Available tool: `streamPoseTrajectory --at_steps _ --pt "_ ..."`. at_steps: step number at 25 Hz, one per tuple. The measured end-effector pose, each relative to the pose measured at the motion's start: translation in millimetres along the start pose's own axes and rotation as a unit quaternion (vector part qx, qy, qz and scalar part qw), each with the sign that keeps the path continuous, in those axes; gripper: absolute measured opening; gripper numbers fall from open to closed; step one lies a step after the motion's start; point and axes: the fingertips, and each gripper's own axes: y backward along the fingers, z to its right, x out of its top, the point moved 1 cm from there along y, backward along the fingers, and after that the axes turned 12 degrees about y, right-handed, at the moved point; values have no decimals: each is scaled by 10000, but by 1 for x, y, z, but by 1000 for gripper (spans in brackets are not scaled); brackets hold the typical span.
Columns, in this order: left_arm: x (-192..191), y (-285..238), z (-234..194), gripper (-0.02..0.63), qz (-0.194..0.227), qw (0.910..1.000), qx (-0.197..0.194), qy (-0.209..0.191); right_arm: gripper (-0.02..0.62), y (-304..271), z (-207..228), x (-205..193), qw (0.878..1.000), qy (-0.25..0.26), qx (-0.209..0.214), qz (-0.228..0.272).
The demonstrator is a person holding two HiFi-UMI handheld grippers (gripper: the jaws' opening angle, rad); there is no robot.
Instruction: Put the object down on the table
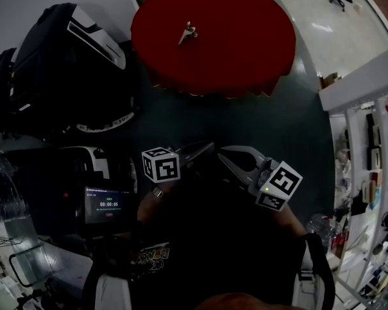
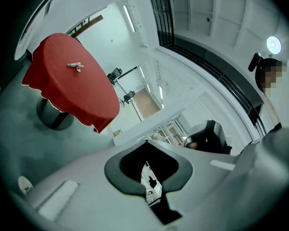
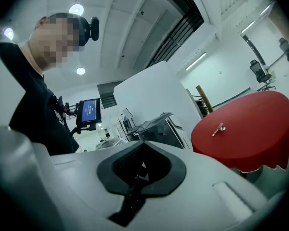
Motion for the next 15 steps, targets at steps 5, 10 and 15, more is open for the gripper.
streamPoseTrajectory --at_steps 5,10,15 --pt "-42 -13 7 15 105 9998 156 65 3 38 -13 -16 9998 4 206 -52" --pt "-69 -18 10 15 253 9991 289 162 3 62 -23 -27 9991 -13 420 -108" --pt "-84 -21 14 17 295 9989 341 126 3 77 -31 -31 9988 -37 488 -82"
